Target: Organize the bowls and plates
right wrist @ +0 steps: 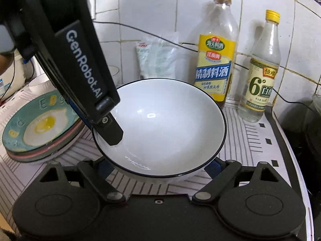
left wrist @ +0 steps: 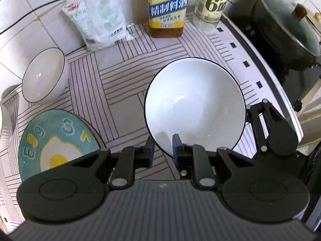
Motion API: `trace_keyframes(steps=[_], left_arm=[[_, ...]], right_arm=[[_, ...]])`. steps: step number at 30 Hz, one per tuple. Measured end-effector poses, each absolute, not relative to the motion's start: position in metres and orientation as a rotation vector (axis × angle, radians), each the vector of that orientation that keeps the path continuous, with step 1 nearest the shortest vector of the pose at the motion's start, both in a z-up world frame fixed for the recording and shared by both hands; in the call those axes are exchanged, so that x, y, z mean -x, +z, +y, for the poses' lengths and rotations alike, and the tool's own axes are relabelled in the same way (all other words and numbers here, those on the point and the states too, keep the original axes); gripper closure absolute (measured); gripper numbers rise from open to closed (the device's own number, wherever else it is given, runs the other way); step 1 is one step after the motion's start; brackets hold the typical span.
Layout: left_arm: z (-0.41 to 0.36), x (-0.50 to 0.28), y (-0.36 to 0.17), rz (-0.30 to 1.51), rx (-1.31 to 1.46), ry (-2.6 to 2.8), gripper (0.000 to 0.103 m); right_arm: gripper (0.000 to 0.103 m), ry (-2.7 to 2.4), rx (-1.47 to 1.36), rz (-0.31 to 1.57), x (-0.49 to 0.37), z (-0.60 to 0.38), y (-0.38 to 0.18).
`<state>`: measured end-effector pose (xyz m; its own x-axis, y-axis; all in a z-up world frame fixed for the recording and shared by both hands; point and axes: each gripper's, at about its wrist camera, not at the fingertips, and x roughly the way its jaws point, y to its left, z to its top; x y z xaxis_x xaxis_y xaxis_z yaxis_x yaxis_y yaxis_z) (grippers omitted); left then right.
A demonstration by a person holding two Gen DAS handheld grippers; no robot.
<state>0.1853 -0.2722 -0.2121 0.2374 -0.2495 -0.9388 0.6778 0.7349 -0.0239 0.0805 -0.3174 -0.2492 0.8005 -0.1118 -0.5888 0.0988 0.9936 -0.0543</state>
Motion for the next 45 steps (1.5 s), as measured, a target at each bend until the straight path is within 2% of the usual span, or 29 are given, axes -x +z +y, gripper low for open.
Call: trace_keyframes(steps=[17,21,25,30,37,41,45], left_arm=[[-0.259,-0.199,-0.252,1.244,-0.386,-0.588,0.086],[-0.255,-0.200,-0.252,1.259,-0.358,-0.595,0.086],[-0.246,-0.199,-0.246,1.258,-0.294,-0.658,0.081],[-0.226,-0.194,-0.232,1.252,-0.240,-0.719,0.070],[-0.190,-0.188,-0.196,1.160,-0.267,-0.741,0.063],[-0.167,-0.192,-0.178,1.128,-0.265,-0.742,0.062],[-0.139,-0.200,-0.160,1.079,-0.237,-0.737,0.062]], right_arm=[[0.010,-0.048,0.026,0.696,-0.089,-0.304,-0.278],[0.010,-0.069,0.007,0.775,-0.093,-0.306,-0.275],[0.010,-0.078,-0.029,0.811,-0.079,-0.304,-0.261],[0.009,-0.114,-0.132,0.814,-0.054,-0.298,-0.236],[0.010,-0.149,-0.205,0.784,-0.041,-0.275,-0.199],[0.019,-0.158,-0.241,0.751,-0.045,-0.261,-0.178],[0.020,-0.142,-0.299,0.696,-0.051,-0.251,-0.157]])
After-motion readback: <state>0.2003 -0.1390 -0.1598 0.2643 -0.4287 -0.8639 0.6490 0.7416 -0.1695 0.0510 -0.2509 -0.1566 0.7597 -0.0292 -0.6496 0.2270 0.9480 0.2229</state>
